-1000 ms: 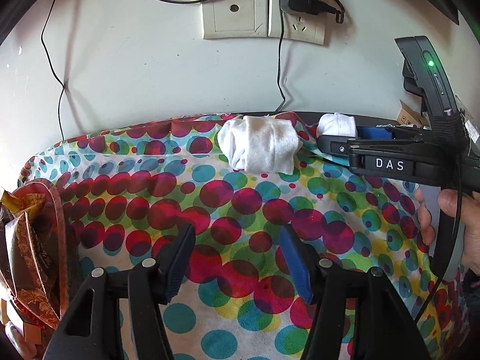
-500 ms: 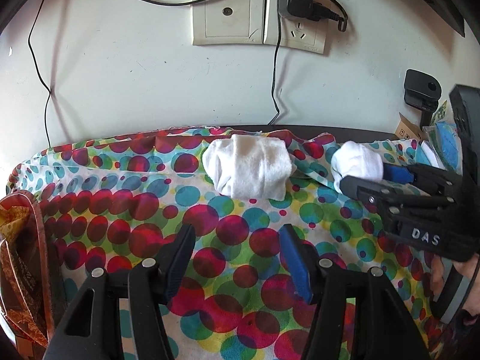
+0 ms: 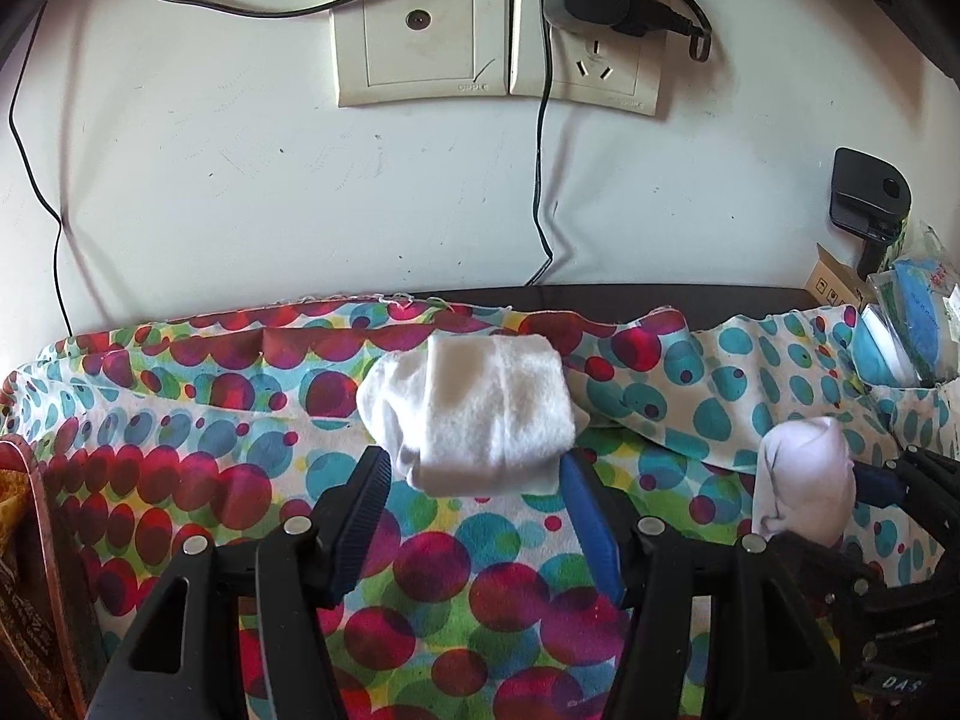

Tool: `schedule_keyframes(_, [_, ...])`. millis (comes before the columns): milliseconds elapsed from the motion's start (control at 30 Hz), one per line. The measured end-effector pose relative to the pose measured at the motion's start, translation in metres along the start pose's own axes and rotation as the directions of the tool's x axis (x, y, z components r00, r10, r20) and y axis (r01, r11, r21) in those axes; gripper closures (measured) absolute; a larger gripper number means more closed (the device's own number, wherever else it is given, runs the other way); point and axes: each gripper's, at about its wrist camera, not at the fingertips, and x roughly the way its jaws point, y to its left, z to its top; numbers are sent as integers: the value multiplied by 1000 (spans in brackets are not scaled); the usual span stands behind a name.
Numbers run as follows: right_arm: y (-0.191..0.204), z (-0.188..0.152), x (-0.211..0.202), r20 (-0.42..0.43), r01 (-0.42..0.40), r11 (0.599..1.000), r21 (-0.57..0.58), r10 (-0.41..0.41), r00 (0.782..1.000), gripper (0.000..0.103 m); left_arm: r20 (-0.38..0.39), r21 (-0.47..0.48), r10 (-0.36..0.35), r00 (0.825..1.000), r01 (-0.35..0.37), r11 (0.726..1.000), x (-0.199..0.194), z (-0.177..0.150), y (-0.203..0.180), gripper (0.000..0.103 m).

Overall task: Organize objects
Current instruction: 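Grasp the larger white sock with the left gripper while the right gripper holds its sock, then carry the larger white sock into the red tray and open the left gripper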

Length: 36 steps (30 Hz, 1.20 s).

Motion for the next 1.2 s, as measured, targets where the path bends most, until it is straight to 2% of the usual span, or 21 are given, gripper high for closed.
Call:
schedule_keyframes(233, [1,0,1,-8,10,1000,-7,-11,1000,49,-9,23,32,999,-32,999,18,12,-9,43])
schedule_keyframes(433, [3,0,4,-28,2,1000,-6,-2,1000,49,-60,4,29,998,-29,1000,30,14,-6,43])
schedule_keyframes(633, [8,-2,7,-46,19,999,-26,-21,999,49,-65,15,47,997,-46,999,33,14,-10,43])
schedule_keyframes(933, [2,-3,5,-38,-15,1000,10,15,999,46,-24,-58,-11,1000,10,998,28,13,2,57])
schedule_keyframes(1000, [-1,-3,4,-32,-23,999,26,24,999,45,-18,-53,-7,1000,6,999,26,13,1,59])
schedule_keyframes(1200, [-3,-3,-4,7,-29,999,34,28,1000,54,38,16,33,999,-34,999,14,12,-16,63])
